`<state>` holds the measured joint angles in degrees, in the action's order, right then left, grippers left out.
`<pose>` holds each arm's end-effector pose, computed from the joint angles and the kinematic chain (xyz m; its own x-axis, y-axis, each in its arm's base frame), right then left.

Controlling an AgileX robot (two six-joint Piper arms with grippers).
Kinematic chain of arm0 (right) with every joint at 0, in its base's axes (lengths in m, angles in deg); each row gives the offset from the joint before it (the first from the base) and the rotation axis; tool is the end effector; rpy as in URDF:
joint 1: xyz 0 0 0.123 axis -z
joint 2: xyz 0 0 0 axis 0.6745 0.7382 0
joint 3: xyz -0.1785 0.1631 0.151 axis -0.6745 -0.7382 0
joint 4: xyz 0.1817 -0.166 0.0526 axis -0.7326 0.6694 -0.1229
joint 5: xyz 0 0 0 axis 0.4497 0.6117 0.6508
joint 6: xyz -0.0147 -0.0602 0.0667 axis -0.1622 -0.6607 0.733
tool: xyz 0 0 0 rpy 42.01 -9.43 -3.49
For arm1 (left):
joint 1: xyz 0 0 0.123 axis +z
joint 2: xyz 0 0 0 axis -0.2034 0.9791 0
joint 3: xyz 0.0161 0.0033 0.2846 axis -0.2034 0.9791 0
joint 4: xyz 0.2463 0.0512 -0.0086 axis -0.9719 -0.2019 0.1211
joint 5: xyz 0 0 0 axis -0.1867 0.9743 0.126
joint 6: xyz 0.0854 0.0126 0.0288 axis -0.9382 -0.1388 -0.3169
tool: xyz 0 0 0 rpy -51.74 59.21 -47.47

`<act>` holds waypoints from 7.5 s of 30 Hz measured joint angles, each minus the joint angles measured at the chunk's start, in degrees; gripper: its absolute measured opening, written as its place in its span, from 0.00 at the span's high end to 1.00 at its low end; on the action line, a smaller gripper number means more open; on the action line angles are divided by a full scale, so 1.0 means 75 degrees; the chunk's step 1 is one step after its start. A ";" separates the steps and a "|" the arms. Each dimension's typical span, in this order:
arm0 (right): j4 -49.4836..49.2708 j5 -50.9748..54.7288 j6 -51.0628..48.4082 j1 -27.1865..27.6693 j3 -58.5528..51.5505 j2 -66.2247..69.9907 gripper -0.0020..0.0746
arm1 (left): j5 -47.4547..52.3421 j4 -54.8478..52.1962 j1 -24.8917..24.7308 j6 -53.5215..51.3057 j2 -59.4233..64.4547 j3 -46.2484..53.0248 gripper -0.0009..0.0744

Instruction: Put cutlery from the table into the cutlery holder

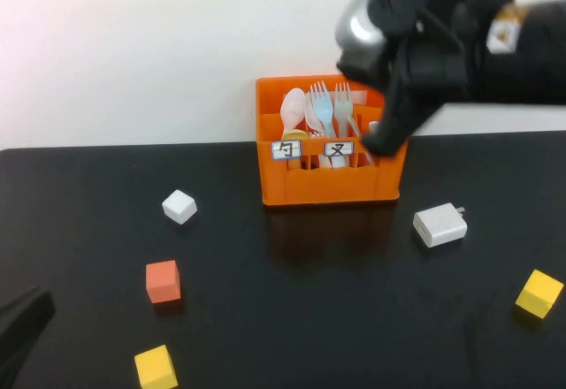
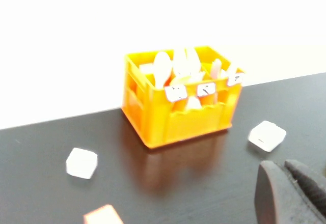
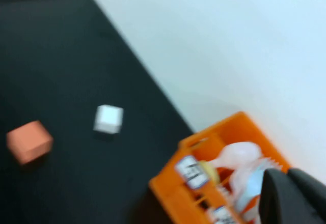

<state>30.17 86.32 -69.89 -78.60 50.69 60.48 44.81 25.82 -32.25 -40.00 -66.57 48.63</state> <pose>0.2767 0.2099 0.3820 0.0311 -0.5751 -0.8175 -0.7122 0.5611 -0.4219 0.0689 -0.0360 0.3091 -0.1958 -0.1161 -0.9737 0.4173 0.8887 -0.1899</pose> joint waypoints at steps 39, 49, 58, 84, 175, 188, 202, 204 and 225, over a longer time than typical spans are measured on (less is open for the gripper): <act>0.1036 0.1011 0.1297 -0.0421 -0.7741 -0.8437 0.97 | -0.0417 -0.0420 0.0000 0.0240 -0.1965 0.2105 0.99; 0.2239 0.1656 0.2942 -0.0421 -0.7741 -0.9542 0.97 | -0.0723 -0.0405 0.0000 0.0240 -0.1965 0.2257 0.99; 0.2257 0.2067 0.3271 -0.0421 -0.7741 -0.9575 0.98 | -0.0816 -0.0394 0.0000 0.0240 -0.1965 0.2257 0.99; 0.2245 0.2101 0.3287 -0.0421 -0.7741 -0.9575 0.98 | -0.1077 -0.1855 0.1235 0.1820 -0.2580 0.2862 0.99; 0.1187 0.0025 0.3807 0.4275 -1.0366 -1.1381 0.98 | -0.0148 -0.2559 0.2222 0.2941 -0.2627 0.3468 0.99; 0.1187 -0.0060 0.3626 0.4275 -1.0378 -1.1381 0.98 | -0.0148 -0.2542 0.2222 0.2928 -0.2627 0.3468 0.99; 0.1187 -0.0060 0.3924 0.4275 -1.0378 -1.1381 0.98 | -0.0148 -0.2542 0.2222 0.2928 -0.2627 0.3468 0.99; 0.1201 -0.0060 0.4024 0.4275 -1.0378 -1.1381 0.98 | -0.0148 -0.2542 0.2222 0.2928 -0.2627 0.3468 0.99; 0.1214 -0.0060 0.4218 0.4275 -1.0378 -1.1381 0.98 | -0.0148 -0.2542 0.2222 0.2928 -0.2627 0.3468 0.99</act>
<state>39.28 85.87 -38.25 -46.53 -27.15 -24.87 43.71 6.76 -15.59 -18.04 -86.27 74.65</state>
